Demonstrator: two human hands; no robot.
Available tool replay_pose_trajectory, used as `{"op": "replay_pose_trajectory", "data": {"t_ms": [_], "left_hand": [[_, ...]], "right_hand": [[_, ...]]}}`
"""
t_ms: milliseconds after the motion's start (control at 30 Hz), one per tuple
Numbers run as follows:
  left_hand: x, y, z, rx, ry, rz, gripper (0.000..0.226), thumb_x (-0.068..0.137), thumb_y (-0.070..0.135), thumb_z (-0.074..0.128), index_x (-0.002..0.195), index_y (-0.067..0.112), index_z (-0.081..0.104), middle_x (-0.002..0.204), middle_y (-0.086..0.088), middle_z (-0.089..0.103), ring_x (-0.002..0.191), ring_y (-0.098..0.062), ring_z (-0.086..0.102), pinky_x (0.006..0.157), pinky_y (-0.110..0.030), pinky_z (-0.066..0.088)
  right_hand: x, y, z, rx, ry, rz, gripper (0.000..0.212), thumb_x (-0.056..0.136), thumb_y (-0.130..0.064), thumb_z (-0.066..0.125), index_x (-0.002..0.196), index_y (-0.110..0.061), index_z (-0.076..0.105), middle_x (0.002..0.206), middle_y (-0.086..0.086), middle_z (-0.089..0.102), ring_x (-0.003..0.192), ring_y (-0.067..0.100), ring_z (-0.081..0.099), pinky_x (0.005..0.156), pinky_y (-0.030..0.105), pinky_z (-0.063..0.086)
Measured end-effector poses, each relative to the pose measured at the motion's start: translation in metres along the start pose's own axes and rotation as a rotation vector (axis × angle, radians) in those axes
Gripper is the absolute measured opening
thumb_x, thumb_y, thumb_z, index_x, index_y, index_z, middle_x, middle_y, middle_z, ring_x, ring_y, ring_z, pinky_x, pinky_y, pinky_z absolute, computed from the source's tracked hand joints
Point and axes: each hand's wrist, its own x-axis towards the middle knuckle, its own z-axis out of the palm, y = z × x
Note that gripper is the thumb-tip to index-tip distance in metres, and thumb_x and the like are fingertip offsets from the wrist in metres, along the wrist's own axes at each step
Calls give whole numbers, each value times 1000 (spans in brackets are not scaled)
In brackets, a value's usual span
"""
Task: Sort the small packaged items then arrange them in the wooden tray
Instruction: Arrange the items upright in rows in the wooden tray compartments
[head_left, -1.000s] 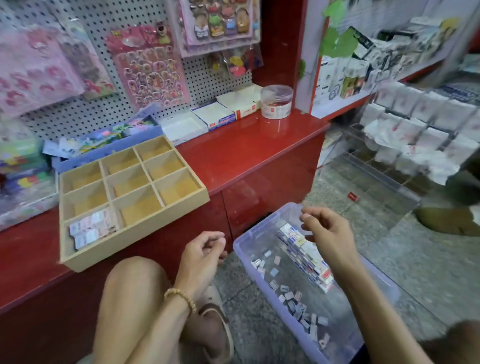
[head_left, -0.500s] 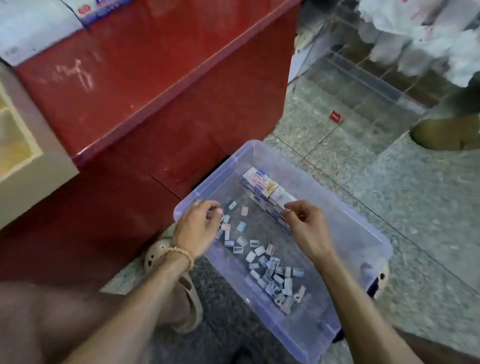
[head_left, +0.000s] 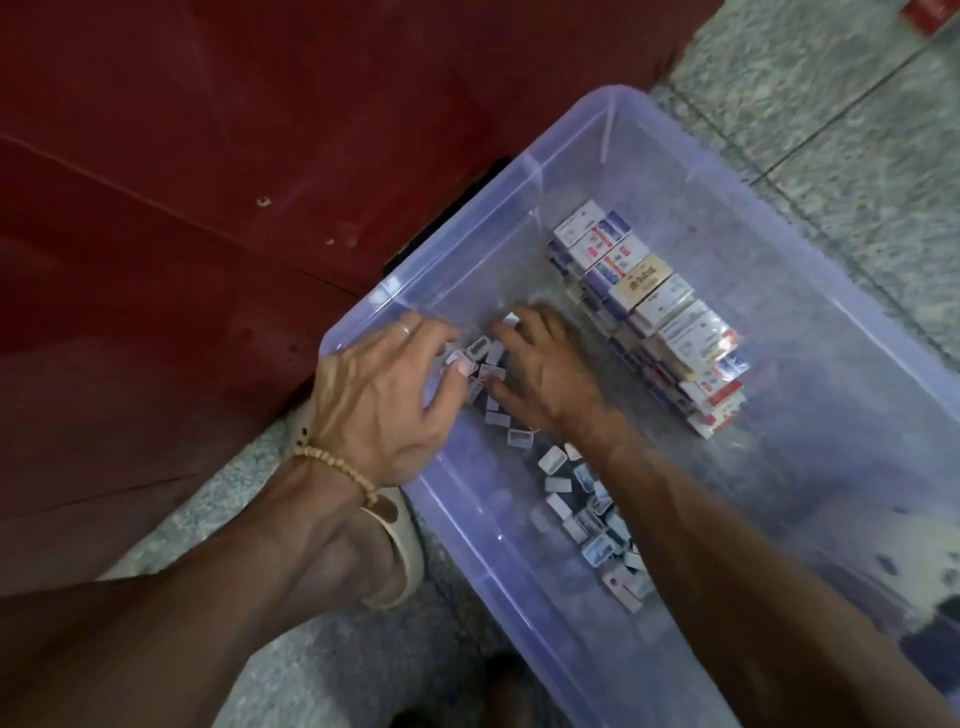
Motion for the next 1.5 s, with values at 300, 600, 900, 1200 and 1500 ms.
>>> {"op": "replay_pose_trajectory", "data": {"t_ms": [300,600,900,1200,1500], "left_hand": [[0,-2,5,-36,40,-5,28,90,40,47,108,24,61,92,9,64,81,-16,63,65,-37,50],[0,-4,6,-65,59,-5,31,90,40,45,108,22,63,90,9,65,79,-16,63,66,-40,50],[-1,-6,8,-71,77,10,30,91,39,46,106,20,64,88,9,65,78,-15,62,65,-40,50],[0,-7,9,-91,90,2,31,90,39,46,105,19,65,87,8,66,77,-16,63,64,-40,50],[-1,-7,9,-93,102,13,28,89,37,47,103,20,65,85,9,66,76,-16,63,62,-40,50]], "right_hand": [[-32,26,20,-175,-37,-381,62,79,-53,54,131,-19,59,135,21,53,121,40,49,101,51,41],[-21,31,38,-285,-76,-360,76,78,-57,50,146,-25,41,154,23,37,142,46,32,115,58,18],[-20,20,56,-285,203,-254,53,93,-56,43,121,-18,65,118,21,58,94,37,57,64,41,50],[-36,27,57,-391,161,-284,45,92,-51,48,118,-18,64,122,21,58,96,36,54,67,42,48],[-40,26,46,-130,122,-228,42,70,-20,86,100,-3,61,122,24,47,80,44,63,47,37,53]]}}
